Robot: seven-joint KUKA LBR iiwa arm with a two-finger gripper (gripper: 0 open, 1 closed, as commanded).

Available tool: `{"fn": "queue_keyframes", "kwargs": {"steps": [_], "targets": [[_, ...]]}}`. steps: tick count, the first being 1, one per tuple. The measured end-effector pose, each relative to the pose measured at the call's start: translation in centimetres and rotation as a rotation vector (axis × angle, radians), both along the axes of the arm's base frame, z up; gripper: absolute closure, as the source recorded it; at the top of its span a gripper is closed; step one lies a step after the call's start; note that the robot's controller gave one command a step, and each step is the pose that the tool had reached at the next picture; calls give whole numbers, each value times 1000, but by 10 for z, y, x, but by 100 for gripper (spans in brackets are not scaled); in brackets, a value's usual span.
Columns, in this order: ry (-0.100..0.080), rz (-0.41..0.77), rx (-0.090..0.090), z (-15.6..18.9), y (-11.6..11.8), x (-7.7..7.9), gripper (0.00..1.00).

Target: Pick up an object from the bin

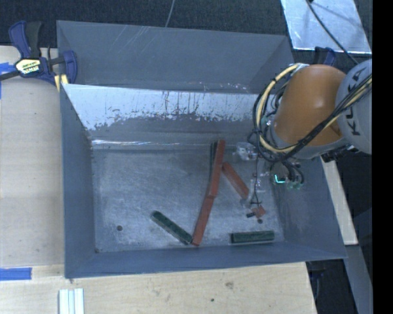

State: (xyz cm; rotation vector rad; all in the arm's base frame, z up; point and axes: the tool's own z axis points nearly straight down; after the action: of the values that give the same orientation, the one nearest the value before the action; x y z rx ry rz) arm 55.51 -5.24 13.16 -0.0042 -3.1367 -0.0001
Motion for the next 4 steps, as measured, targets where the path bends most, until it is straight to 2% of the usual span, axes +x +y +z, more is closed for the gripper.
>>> {"fn": "queue_keyframes", "kwargs": {"steps": [1, 2, 3, 4], "targets": [[-8, 1, -1, 4, 0, 2, 0], [-14, -39, -1, -37, 32, -7, 0], [-32, -56, -2, -52, 56, 4, 0], [-16, -42, 2, -60, 83, 5, 0]]}}
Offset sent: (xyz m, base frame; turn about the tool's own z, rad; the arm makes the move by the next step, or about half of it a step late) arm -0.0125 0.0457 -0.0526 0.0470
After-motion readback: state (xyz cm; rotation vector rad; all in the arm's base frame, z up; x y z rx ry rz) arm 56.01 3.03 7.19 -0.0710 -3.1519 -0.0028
